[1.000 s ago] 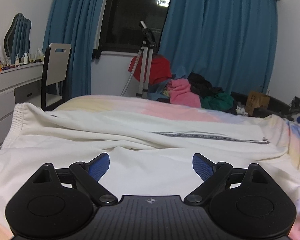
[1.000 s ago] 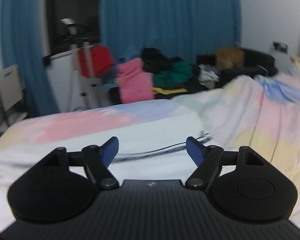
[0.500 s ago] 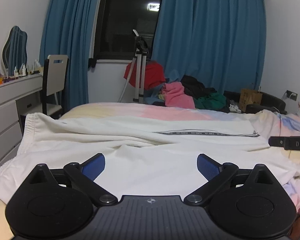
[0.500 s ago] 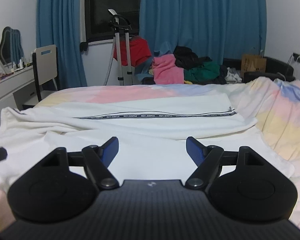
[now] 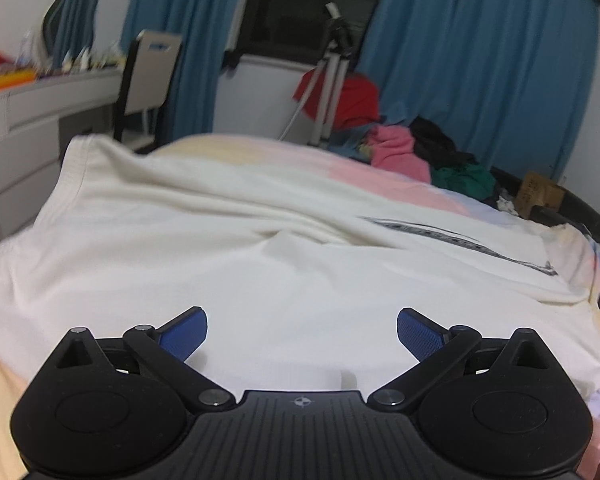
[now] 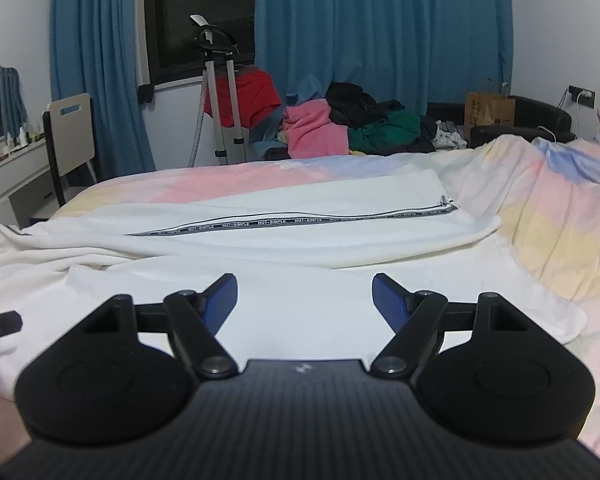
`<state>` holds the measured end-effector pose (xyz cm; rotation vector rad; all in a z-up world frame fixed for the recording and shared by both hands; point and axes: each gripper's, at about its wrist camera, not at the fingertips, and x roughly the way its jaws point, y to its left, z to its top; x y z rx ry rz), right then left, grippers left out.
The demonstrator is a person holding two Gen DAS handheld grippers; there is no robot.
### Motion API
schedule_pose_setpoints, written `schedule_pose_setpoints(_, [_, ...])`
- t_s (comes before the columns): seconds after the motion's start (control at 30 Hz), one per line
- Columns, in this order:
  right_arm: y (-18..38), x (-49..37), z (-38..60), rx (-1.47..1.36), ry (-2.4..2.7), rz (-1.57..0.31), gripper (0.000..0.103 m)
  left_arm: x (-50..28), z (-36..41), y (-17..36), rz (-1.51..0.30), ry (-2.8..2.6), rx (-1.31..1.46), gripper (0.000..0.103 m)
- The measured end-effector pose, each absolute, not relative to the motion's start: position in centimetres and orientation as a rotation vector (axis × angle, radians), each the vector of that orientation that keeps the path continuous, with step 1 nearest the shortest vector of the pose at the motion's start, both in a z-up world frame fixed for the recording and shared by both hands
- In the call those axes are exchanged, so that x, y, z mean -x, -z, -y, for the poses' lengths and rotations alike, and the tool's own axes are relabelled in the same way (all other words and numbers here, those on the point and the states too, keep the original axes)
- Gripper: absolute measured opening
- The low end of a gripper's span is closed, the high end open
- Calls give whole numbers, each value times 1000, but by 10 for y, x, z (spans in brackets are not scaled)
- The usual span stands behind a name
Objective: Fold clothes
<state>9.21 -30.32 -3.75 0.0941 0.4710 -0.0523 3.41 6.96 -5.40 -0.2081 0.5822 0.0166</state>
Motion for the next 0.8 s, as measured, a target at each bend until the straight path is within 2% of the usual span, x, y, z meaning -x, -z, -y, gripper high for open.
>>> schedule_pose_setpoints(0.27, [42,-92,305,-109,58,-500,76,-24,-134,45,-619,-231,393,102])
schedule_pose_setpoints(0.43, [43,-92,312,-134,62,-516,76,-16,-205,38,-665,-380,639,102])
schedule_pose_setpoints(0.6, [45,-92,320,-174,84,-520,76,-13,-273,51,-792,-447,883,97])
schedule_pose_setpoints(0.67, [45,-92,323,-194,98,-520,76,-11,-293,56,-835,-494,872,97])
schedule_pose_setpoints(0.8, [46,-92,330,-233,126,-519,76,2,-314,72,-813,-531,972,97])
